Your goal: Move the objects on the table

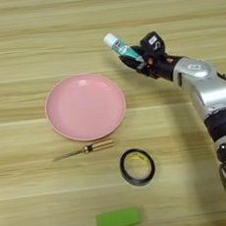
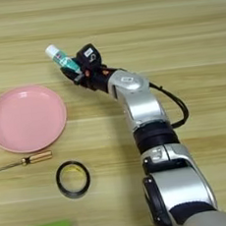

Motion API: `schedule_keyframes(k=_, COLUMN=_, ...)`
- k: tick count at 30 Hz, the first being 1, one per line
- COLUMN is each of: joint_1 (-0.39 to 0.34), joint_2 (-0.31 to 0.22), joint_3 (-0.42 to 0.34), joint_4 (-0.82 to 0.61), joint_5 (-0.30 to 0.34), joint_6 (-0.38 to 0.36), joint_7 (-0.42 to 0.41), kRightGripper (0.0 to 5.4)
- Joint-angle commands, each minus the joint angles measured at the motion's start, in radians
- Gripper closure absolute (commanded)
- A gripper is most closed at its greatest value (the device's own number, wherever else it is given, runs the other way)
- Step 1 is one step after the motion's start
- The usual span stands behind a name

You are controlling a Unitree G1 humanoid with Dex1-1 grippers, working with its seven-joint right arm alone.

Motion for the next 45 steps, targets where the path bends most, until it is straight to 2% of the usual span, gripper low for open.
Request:
schedule_keyframes(k=1, joint_1=-0.065, joint_2=-0.039, joint_3=-0.029, joint_4=-0.024, joint_5=0.022, joint_6=-0.042, joint_7=-0.026, kRightGripper=3.74)
schedule_keyframes(k=45, joint_1=-0.041, joint_2=-0.051, joint_3=-0.005, joint_4=0.206, joint_5=-0.013, joint_6=-0.145, joint_7=-0.044, kRightGripper=3.74)
